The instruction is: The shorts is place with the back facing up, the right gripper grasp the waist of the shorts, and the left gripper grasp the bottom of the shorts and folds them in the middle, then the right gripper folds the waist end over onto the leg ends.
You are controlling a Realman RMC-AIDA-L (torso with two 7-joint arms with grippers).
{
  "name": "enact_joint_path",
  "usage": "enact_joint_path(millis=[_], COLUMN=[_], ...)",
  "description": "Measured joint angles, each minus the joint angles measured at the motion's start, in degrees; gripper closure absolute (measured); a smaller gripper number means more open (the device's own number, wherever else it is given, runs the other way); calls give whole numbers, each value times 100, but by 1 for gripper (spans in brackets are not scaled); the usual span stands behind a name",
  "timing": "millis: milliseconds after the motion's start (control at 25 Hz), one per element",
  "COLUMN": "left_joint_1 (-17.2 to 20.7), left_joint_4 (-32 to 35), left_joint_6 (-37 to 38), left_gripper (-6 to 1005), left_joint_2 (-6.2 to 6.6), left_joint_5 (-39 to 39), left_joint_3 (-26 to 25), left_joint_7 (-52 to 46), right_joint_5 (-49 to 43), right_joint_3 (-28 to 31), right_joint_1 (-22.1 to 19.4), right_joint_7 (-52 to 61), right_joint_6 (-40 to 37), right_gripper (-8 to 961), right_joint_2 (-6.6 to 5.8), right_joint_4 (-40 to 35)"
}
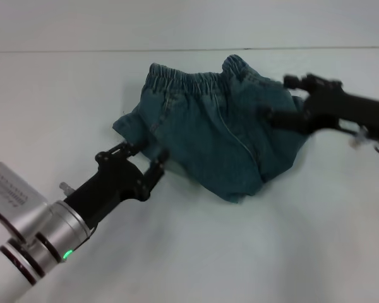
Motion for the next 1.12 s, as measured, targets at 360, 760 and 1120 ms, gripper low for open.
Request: enact_joint_path(millis=[360,760,1120], left_joint_1=[-256,-525,-566], left_joint_4=[607,1161,1549], left_joint_6=[172,467,538], left_gripper=[444,128,99], left_joint_2=[-45,-50,-53], left_joint_5=[221,241,239], left_joint_3=[505,1256,1351], left_joint_7=[-736,-1678,-2005], right_joint_5=[-45,6,143], right_joint_3=[123,481,548], right_joint_1=[-688,-1028,-1069], right_joint_7=[-833,-1419,-1718], right_joint_6=[-752,-1273,-1313], right_gripper=[-3,-3,-3], right_joint_2=[24,33,47], right_joint_4=[62,526,883])
